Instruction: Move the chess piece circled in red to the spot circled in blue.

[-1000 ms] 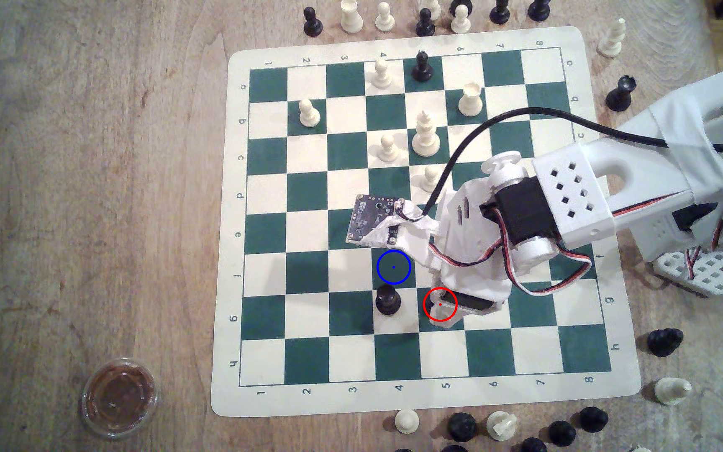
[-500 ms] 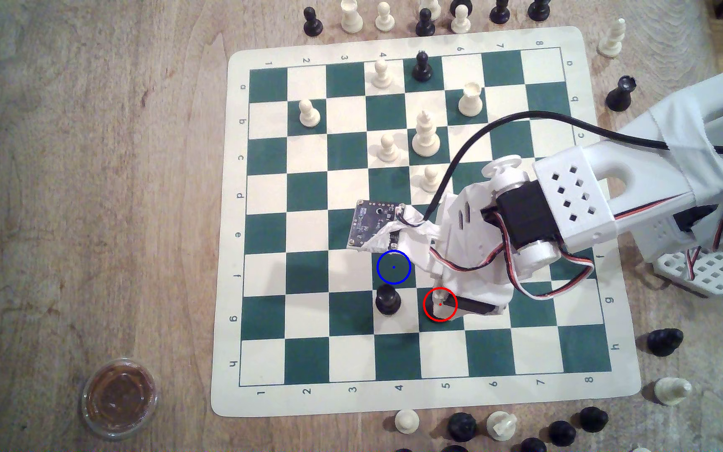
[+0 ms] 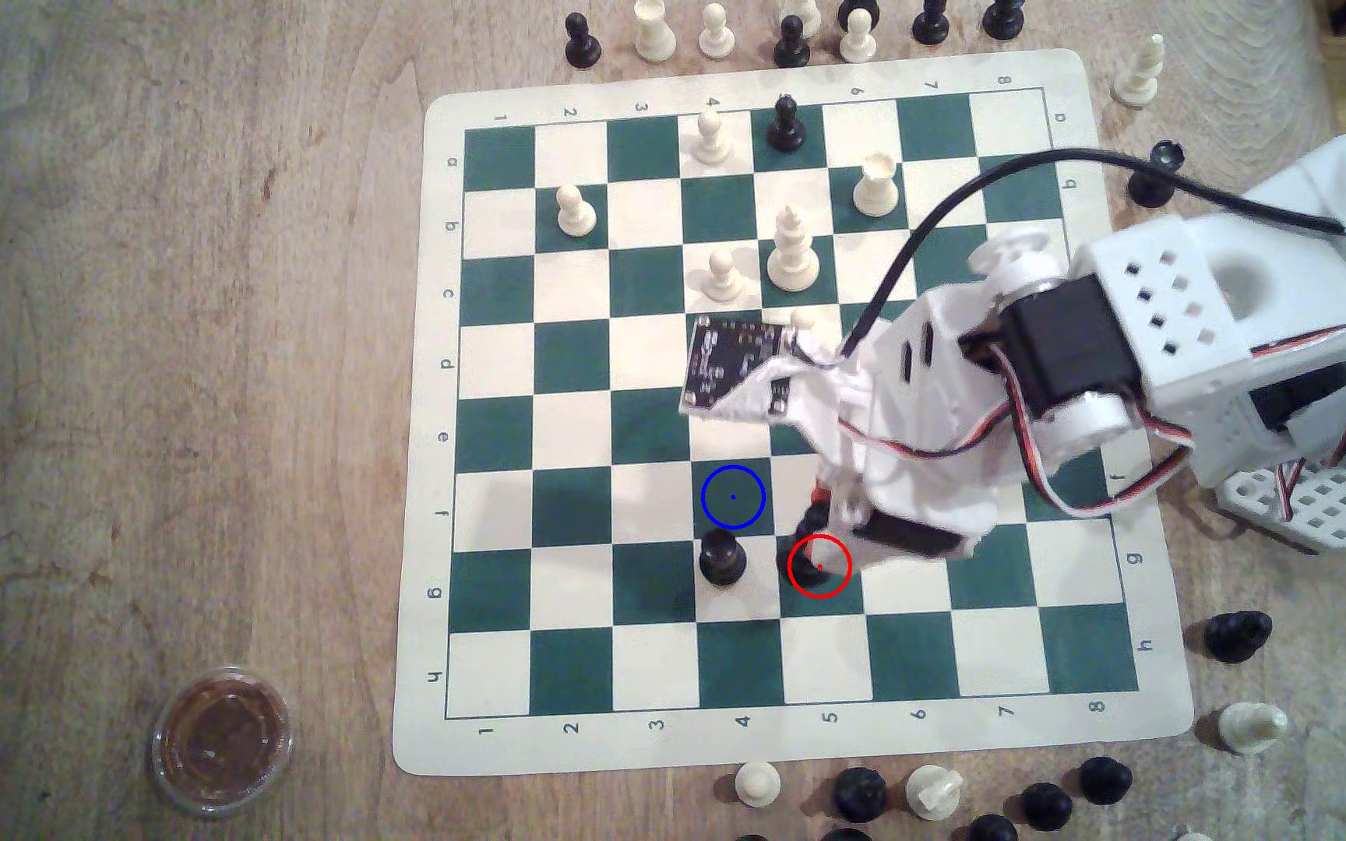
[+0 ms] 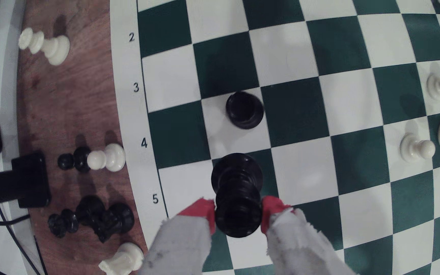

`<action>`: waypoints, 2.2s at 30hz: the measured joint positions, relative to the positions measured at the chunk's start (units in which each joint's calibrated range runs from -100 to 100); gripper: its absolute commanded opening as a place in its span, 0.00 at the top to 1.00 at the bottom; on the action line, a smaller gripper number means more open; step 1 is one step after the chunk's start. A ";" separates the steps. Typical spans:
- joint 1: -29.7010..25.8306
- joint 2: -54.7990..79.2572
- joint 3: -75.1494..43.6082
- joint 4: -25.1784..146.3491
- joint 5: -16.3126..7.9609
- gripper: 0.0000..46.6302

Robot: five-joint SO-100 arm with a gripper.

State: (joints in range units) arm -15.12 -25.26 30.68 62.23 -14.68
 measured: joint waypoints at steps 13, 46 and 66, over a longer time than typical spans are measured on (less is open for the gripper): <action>5.68 4.61 -5.87 -0.72 1.71 0.99; 8.26 24.21 -13.19 -4.86 2.78 0.98; 8.33 23.71 -13.19 -4.78 2.78 0.58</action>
State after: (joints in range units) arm -6.78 -1.55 17.49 57.45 -11.89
